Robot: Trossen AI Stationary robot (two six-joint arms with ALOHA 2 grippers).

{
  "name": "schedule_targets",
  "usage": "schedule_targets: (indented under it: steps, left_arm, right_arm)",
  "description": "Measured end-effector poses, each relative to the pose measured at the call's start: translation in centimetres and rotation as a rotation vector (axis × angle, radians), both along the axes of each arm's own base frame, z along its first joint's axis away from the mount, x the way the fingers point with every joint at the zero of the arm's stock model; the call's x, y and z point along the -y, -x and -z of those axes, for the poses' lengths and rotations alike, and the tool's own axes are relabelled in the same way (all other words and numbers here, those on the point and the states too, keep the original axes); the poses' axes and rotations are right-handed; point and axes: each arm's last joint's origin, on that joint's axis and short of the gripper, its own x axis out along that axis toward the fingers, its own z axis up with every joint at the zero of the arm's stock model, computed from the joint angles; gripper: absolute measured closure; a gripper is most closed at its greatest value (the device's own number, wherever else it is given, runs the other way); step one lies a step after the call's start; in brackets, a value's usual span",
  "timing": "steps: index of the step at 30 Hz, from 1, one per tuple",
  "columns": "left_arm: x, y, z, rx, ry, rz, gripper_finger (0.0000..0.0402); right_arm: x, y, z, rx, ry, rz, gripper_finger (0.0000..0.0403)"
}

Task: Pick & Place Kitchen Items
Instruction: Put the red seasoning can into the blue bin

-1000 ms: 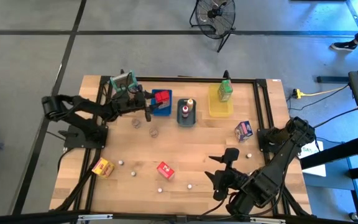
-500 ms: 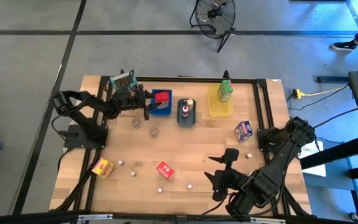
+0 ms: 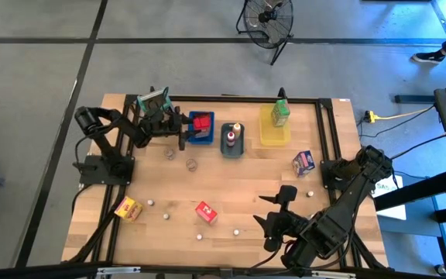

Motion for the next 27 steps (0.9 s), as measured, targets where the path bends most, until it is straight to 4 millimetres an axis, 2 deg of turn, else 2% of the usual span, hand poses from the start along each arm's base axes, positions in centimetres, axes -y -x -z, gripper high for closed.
schedule_targets:
  steps: [27]
  left_arm:
    - [0.07,-0.08,0.95,-0.043,0.024,0.003,0.0198]
  right_arm:
    - [-0.03,-0.02,-0.01,0.002,-0.003,0.0,0.0107]
